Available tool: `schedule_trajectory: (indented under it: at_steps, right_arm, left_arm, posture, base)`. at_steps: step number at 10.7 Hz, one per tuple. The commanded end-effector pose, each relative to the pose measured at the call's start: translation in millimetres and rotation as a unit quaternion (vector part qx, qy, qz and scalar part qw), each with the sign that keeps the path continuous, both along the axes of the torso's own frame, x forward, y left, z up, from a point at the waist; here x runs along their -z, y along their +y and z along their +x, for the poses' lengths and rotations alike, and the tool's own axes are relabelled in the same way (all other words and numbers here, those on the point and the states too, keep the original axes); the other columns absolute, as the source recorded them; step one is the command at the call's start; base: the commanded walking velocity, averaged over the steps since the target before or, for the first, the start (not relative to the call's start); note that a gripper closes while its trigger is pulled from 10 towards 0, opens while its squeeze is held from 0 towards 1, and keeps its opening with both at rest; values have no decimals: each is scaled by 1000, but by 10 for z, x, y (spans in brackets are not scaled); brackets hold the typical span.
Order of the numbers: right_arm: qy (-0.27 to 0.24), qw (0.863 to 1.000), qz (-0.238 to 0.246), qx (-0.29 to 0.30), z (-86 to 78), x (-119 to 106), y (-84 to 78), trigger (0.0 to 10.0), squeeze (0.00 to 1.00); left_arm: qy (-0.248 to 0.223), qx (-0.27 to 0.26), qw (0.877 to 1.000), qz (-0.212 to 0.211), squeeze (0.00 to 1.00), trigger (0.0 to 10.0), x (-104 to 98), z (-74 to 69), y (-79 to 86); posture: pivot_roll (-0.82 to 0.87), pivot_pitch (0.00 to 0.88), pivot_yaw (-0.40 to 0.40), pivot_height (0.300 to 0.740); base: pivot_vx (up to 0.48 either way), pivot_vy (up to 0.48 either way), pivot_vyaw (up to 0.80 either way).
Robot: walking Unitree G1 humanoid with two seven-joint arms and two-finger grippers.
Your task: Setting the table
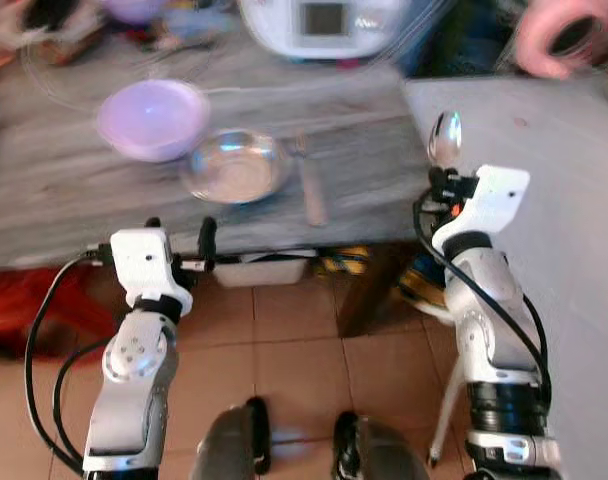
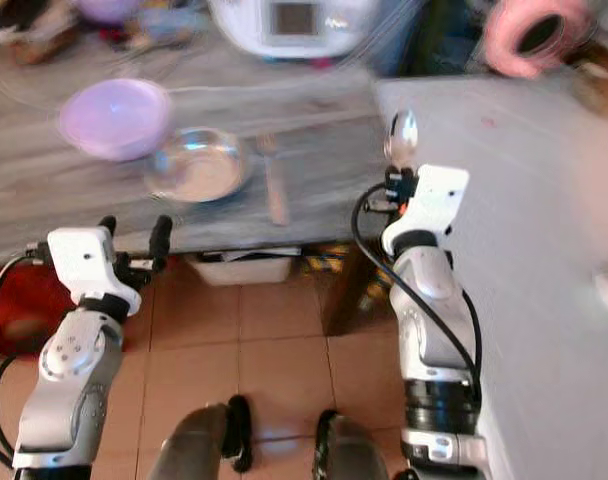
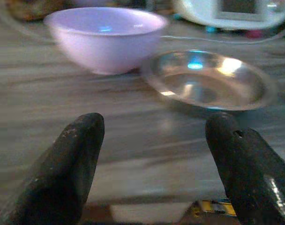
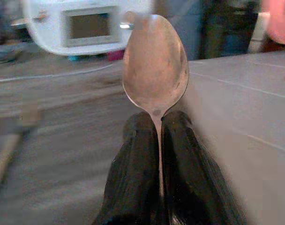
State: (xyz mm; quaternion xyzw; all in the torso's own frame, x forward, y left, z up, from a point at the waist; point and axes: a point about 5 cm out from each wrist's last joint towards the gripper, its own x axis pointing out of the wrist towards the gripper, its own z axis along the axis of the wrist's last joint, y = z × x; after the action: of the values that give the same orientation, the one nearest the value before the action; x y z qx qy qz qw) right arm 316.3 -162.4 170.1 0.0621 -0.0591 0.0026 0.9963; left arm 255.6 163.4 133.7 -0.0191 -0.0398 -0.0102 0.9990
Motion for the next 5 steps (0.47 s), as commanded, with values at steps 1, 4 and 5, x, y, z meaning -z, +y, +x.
schedule_trajectory:
  at_steps: [1,4,5]
  right_arm:
    - [-10,1000,2,-8,16,-42,40,10000,0]
    - [-16,1000,5,-3,8,-47,28,10000,0]
    - [-19,1000,1,12,6,-54,-3,10000,0]
  left_arm:
    - [2,-8,1000,4,0,10000,-9,-26,48]
    - [1,-13,1000,3,0,10000,-22,-34,69]
    - [0,-13,1000,3,0,10000,-30,-34,73]
  posture:
    - [15,217,12,740]
    - [21,221,14,740]
    - [23,224,17,740]
  base:
    - [0,0,794]
    - [0,0,506]
    - [0,0,0]
